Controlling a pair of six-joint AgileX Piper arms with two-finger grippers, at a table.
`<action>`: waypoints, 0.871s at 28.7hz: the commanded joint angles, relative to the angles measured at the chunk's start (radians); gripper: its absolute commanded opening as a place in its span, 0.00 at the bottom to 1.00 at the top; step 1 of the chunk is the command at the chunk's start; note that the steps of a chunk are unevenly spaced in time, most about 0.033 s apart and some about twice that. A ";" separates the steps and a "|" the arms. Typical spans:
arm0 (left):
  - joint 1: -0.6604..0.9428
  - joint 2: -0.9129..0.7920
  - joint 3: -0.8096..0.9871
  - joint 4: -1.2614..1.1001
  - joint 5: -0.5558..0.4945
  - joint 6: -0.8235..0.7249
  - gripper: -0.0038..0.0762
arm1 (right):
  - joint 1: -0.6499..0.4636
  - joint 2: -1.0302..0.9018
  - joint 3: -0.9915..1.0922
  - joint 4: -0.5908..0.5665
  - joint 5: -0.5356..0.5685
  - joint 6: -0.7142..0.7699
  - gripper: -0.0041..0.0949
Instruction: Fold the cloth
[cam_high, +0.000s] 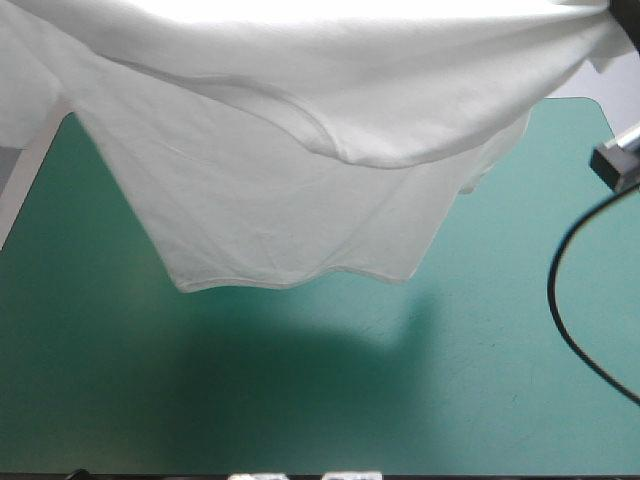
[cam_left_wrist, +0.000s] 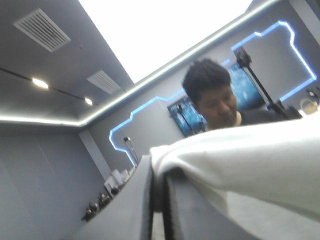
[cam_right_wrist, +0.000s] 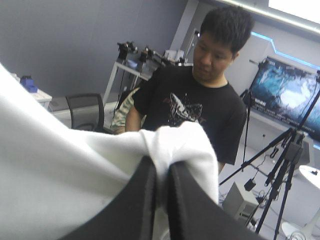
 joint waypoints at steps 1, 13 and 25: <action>0.002 -0.011 -0.081 0.012 -0.078 -0.003 0.03 | 0.000 -0.042 -0.038 0.011 -0.018 0.013 0.04; 0.002 0.011 0.239 0.246 0.134 -0.192 0.03 | 0.000 -0.009 0.102 -0.124 0.176 0.113 0.04; 0.017 0.284 0.754 0.362 -0.134 -0.424 0.03 | 0.000 0.160 0.654 -0.153 -0.111 0.108 0.04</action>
